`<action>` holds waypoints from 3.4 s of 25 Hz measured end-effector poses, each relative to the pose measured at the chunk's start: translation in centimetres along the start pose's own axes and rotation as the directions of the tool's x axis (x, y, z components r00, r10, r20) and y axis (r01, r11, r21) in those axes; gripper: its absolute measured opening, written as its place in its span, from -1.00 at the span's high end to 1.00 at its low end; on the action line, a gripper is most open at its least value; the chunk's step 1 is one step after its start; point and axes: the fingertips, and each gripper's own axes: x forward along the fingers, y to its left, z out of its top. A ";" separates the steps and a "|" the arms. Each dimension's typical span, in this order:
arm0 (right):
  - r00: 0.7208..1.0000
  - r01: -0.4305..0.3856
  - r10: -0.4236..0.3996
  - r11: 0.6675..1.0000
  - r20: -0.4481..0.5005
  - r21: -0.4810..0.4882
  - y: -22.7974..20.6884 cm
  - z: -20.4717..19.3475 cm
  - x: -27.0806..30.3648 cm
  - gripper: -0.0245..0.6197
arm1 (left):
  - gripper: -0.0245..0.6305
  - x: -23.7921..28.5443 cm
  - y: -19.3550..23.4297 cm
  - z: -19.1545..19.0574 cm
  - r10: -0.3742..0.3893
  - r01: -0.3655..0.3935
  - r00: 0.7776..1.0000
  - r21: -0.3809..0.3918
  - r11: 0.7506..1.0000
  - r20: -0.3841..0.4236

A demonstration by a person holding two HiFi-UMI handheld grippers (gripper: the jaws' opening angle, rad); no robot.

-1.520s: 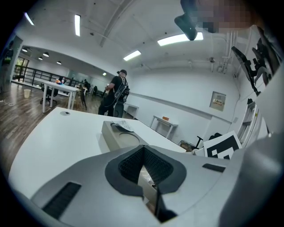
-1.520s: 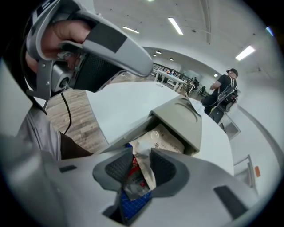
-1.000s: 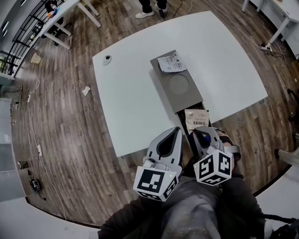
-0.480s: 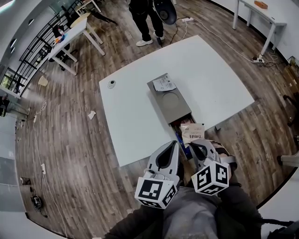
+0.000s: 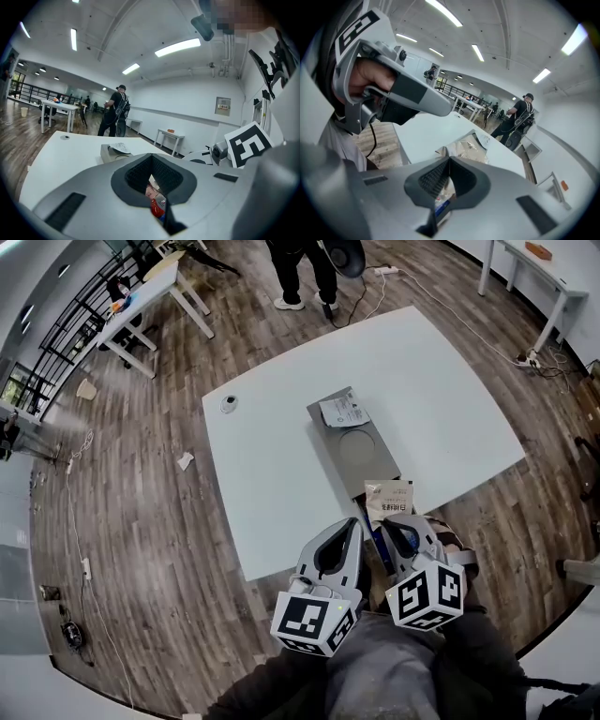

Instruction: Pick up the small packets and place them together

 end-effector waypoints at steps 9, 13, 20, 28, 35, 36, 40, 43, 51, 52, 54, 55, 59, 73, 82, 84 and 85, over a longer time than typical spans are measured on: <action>0.999 -0.029 0.030 0.998 0.015 -0.053 -4.8 4.3 6.4 0.90 | 0.94 4.8 6.4 3.5 0.032 -0.032 0.999 -0.017 0.999 0.016; 0.999 -0.051 0.051 0.998 -0.007 -0.043 -6.3 4.8 9.1 0.90 | 0.94 6.5 9.0 4.2 0.046 -0.046 0.999 -0.037 0.998 0.001; 0.995 -0.081 0.080 0.996 -0.059 -0.020 -6.7 3.9 12.2 0.90 | 0.94 8.2 11.7 3.0 0.053 -0.055 0.998 -0.078 0.995 -0.036; 0.991 -0.102 0.103 0.995 -0.082 0.019 -6.2 3.2 13.1 0.90 | 0.94 8.6 12.1 2.5 0.038 -0.043 0.998 -0.091 0.995 -0.050; 0.993 -0.109 0.111 0.993 -0.046 0.043 -5.7 3.9 12.9 0.57 | 0.94 8.0 12.0 2.5 0.042 -0.045 0.998 -0.083 0.996 -0.045; 0.994 -0.103 0.104 0.994 -0.038 0.044 -5.7 4.1 12.7 0.52 | 0.94 7.9 12.0 2.5 0.041 -0.045 0.998 -0.079 0.996 -0.042; 0.998 -0.059 0.060 0.997 -0.014 0.041 -5.8 4.2 11.7 0.50 | 0.94 7.2 11.2 2.4 0.043 -0.045 0.999 -0.063 0.997 -0.031; 0.998 -0.053 0.054 0.998 -0.011 0.043 -5.1 3.5 10.5 0.50 | 0.94 6.4 10.1 2.1 0.048 -0.049 0.998 -0.054 0.997 -0.029; 0.999 0.035 -0.035 0.998 -0.012 0.060 -4.3 0.9 3.8 0.50 | 0.94 3.7 4.7 2.2 0.024 -0.024 1.000 -0.029 0.999 0.012; 0.999 0.047 -0.046 0.997 -0.018 0.065 -4.1 0.2 2.9 0.50 | 0.94 3.3 4.0 2.0 0.021 -0.020 1.000 -0.027 0.999 0.014; 0.998 0.061 -0.059 0.995 -0.033 0.074 -3.4 -1.1 1.2 0.50 | 0.94 2.6 2.8 1.5 0.014 -0.013 1.000 -0.025 1.000 0.015; 0.997 0.064 -0.061 0.995 -0.043 0.078 -2.9 -1.8 0.6 0.50 | 0.94 2.2 2.2 1.1 0.011 -0.011 1.000 -0.026 1.000 0.014; 0.995 0.052 -0.045 0.995 -0.084 0.086 -0.6 -4.2 -1.2 0.50 | 0.94 0.7 0.3 -0.8 0.005 -0.005 1.000 -0.036 0.999 -0.010; 0.978 -0.020 0.040 0.995 -0.206 0.098 1.2 -5.4 3.8 0.45 | 0.94 0.3 2.9 -1.7 0.014 -0.016 0.999 -0.048 0.999 -0.043; 0.937 -0.105 0.154 0.980 -0.312 0.167 0.4 -6.7 8.5 0.17 | 0.94 3.5 6.9 -2.3 0.017 -0.025 0.995 -0.078 0.997 -0.095; 0.923 -0.125 0.169 0.981 -0.347 0.148 0.7 -7.0 8.7 0.17 | 0.94 3.9 7.4 -2.5 0.017 -0.027 0.994 -0.085 0.996 -0.108; 0.917 -0.128 0.168 0.983 -0.362 0.132 0.6 -7.2 8.8 0.18 | 0.94 4.1 7.6 -2.6 0.018 -0.028 0.993 -0.088 0.996 -0.114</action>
